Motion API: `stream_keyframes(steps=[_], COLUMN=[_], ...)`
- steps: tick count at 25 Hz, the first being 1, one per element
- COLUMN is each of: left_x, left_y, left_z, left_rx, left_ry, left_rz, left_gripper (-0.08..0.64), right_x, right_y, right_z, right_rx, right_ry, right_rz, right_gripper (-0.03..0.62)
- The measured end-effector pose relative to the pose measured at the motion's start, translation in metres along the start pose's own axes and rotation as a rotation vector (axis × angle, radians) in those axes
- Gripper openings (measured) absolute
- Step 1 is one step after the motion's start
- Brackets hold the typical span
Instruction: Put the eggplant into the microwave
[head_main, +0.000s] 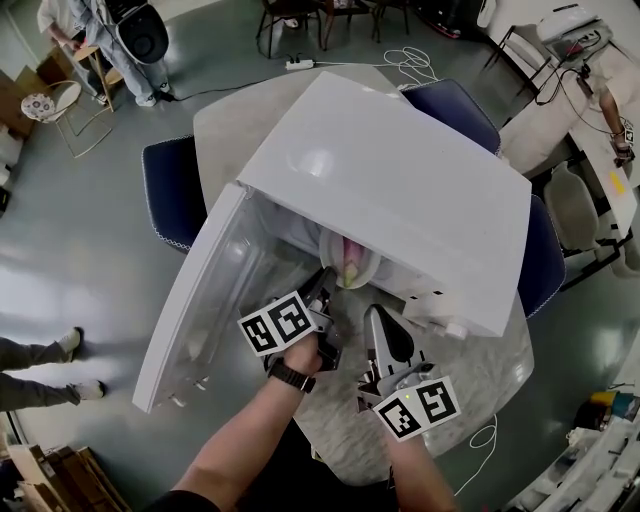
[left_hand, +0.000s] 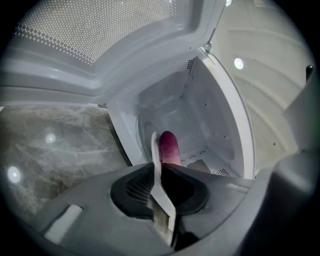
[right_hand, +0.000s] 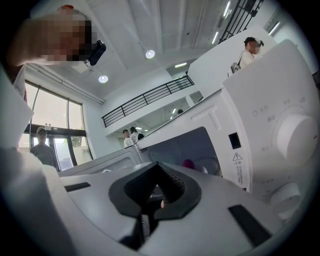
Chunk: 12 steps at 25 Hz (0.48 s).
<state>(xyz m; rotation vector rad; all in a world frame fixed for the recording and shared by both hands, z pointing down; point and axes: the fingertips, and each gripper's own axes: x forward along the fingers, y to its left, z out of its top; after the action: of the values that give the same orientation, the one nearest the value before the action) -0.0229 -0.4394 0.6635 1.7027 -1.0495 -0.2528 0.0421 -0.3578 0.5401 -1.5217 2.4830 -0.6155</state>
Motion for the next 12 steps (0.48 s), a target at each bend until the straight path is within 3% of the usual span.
stream_keyframes(steps=[12], left_x=[0.028], left_y=[0.001], left_z=[0.017], left_rx=[0.023], left_ry=[-0.029], left_rz=[0.013], left_gripper=[0.044], right_x=[-0.002], right_y=[-0.003], right_z=[-0.006], right_rx=[0.003], right_ry=[0.005], right_rz=[-0.009], right_gripper=[0.002])
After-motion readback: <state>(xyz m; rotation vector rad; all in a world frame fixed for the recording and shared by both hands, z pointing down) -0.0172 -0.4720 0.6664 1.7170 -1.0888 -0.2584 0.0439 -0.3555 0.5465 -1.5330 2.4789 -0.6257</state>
